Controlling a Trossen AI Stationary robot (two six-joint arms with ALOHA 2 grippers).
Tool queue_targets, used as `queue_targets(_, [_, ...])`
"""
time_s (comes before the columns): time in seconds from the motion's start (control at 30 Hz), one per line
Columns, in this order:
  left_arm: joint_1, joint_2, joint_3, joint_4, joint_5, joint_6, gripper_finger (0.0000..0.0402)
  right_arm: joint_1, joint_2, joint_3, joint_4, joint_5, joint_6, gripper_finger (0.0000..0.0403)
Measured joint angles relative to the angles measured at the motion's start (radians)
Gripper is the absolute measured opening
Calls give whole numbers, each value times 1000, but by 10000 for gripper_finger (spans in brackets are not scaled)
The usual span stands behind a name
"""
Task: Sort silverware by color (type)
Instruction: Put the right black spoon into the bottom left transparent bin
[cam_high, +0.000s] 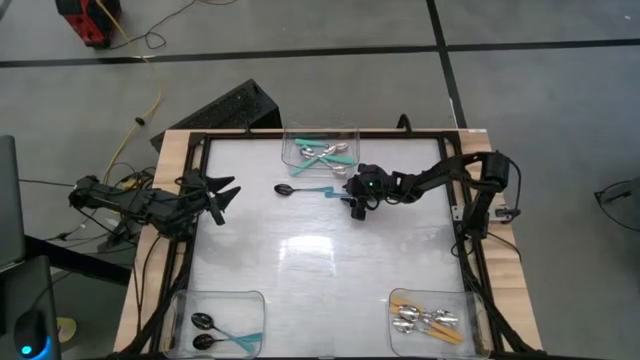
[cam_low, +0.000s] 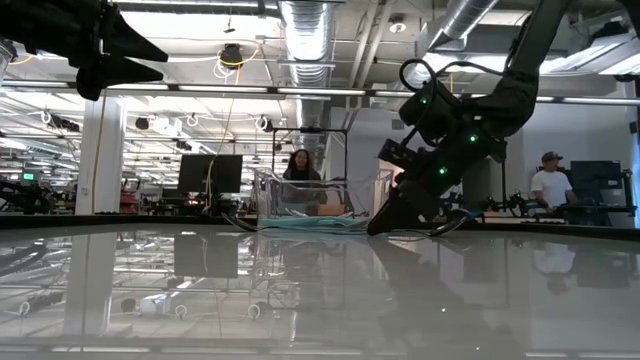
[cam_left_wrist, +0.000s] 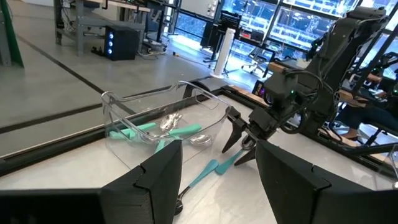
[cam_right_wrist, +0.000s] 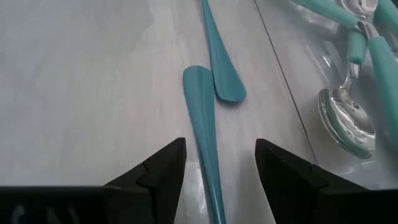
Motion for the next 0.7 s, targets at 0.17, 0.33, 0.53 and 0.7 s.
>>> queue_targets(0.17, [0, 0, 0, 0, -1, 5, 190, 0, -9, 1, -36, 1, 25, 221])
queue_targets(0.33, [0, 0, 0, 0, -6, 15, 190, 0, -8, 0, -48, 1, 44, 218])
queue_targets(0.53, [0, 0, 0, 0, -5, 17, 190, 0, -8, 0, -73, 0, 87, 196])
queue_targets(0.7, [0, 0, 0, 1, -5, 18, 190, 1, -8, -1, -72, 0, 103, 167])
